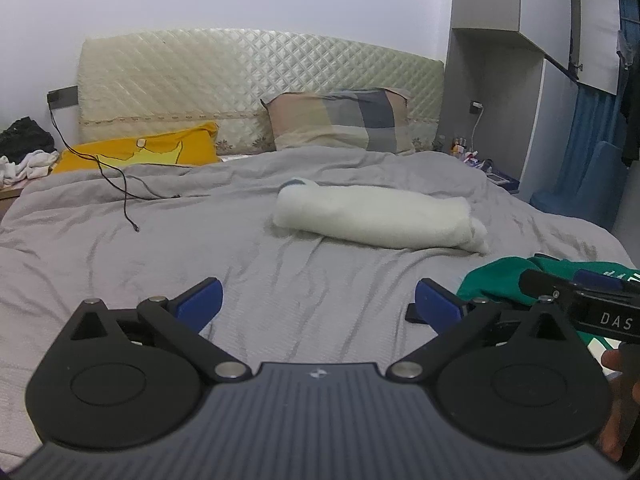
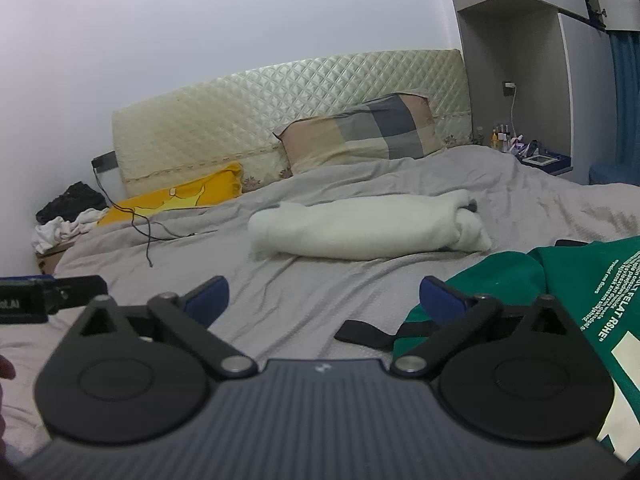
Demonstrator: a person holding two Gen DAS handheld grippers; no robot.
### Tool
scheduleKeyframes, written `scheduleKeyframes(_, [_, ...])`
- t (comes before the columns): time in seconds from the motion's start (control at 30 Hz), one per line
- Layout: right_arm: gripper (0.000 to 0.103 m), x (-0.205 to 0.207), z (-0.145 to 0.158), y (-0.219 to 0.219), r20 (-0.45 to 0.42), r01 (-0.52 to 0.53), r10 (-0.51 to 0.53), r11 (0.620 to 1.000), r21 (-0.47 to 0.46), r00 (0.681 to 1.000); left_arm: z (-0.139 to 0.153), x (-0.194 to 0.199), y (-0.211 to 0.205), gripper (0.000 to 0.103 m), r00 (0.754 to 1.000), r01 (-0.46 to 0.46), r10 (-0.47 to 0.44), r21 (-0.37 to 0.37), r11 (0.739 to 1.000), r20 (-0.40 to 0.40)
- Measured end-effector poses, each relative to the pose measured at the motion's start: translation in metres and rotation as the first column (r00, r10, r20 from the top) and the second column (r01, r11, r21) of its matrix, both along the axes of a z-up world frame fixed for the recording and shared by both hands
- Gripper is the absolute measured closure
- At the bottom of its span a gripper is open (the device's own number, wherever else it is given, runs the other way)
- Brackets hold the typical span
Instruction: Fold large clothes
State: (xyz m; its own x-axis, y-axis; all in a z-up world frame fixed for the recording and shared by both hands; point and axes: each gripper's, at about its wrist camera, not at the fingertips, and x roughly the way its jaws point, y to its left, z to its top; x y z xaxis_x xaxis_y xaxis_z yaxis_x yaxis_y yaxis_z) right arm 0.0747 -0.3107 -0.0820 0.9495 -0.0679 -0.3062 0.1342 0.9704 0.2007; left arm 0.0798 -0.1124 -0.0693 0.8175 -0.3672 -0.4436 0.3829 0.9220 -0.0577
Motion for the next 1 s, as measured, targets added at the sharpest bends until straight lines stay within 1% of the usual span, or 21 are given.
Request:
scheduleKeyframes(0.27, [0.0, 0.001, 0.002, 0.0, -0.004, 0.0, 0.0, 1.0, 0.015, 1.0, 0.003, -0.005, 0.002, 0.0, 1.0, -0.017, 0.017, 0.005, 1.0, 0.0])
scheduleKeyframes(0.7, [0.0, -0.001, 0.004, 0.003, -0.007, -0.01, 0.01, 1.0, 0.012, 1.0, 0.007, -0.011, 0.005, 0.0, 1.0, -0.012, 0.012, -0.016, 1.0, 0.005])
scheduleKeyframes(1.0, [0.0, -0.002, 0.005, 0.004, -0.003, -0.007, 0.007, 1.0, 0.012, 1.0, 0.009, -0.014, 0.005, 0.0, 1.0, -0.011, 0.012, -0.012, 1.0, 0.012])
